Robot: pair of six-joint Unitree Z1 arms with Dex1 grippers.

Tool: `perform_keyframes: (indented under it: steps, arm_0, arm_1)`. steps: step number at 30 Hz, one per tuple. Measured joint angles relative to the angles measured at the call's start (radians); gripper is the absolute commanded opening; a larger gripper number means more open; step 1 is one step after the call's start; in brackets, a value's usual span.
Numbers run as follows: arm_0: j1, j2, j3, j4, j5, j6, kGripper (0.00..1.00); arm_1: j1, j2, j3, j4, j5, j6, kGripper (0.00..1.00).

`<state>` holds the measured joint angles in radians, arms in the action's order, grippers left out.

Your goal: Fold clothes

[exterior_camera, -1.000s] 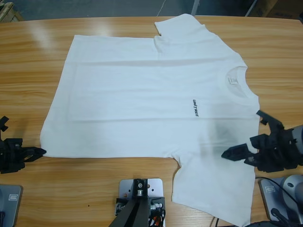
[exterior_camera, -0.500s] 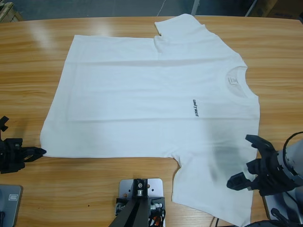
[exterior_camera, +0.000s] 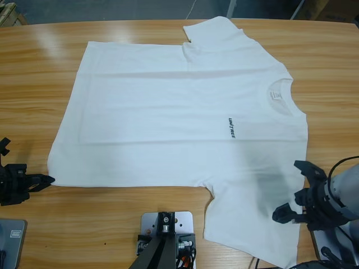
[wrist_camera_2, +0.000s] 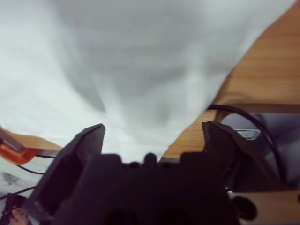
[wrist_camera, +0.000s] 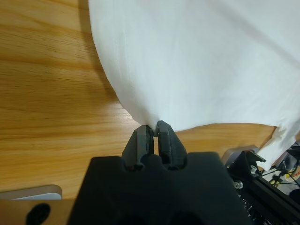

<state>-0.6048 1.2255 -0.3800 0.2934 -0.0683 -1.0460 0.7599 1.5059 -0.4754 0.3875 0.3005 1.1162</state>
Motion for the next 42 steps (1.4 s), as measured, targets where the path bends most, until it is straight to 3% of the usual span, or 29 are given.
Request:
perform_keyframes:
  steps: [5, 10, 20, 21, 24, 27, 28, 29, 31, 42]
  arm_0:
    - [0.0, 0.0, 0.0, 0.0, 0.0, 0.001, 0.0]
    - [0.0, 0.0, 0.0, 0.0, 0.0, 0.001, 0.0]
    - [0.0, 0.0, 0.0, 0.0, 0.0, 0.001, 0.0]
    - [0.0, 0.0, 0.0, 0.0, 0.0, 0.001, 0.0]
    - [0.0, 0.0, 0.0, 0.0, 0.0, 0.001, 0.0]
    - [0.0, 0.0, 0.0, 0.0, 0.0, 0.001, 0.0]
    - [0.0, 0.0, 0.0, 0.0, 0.0, 0.001, 0.0]
    - [0.0, 0.0, 0.0, 0.0, 0.0, 0.001, 0.0]
    - [0.0, 0.0, 0.0, 0.0, 0.0, 0.001, 0.0]
    - [0.0, 0.0, 0.0, 0.0, 0.0, 0.001, 0.0]
  arm_1:
    - [0.02, 0.013, 0.0, -0.008, 0.024, 0.012, 0.68]
    - [0.026, 0.018, 0.0, -0.013, 0.028, 0.019, 0.867]
    - [0.028, 0.056, 0.0, -0.018, -0.016, 0.042, 0.89]
    - [0.028, 0.058, 0.0, -0.02, -0.016, 0.042, 0.834]
    - [0.028, 0.063, 0.001, -0.029, -0.016, 0.042, 0.538]
    - [0.028, 0.064, 0.009, -0.056, -0.015, 0.042, 0.175]
    - [0.028, 0.063, 0.011, -0.062, -0.014, 0.042, 0.113]
    - [0.028, 0.063, 0.013, -0.064, -0.013, 0.042, 0.106]
    - [0.028, 0.063, 0.014, -0.066, -0.01, 0.042, 0.0]
    - [0.028, 0.053, 0.018, -0.081, -0.008, 0.041, 0.0]
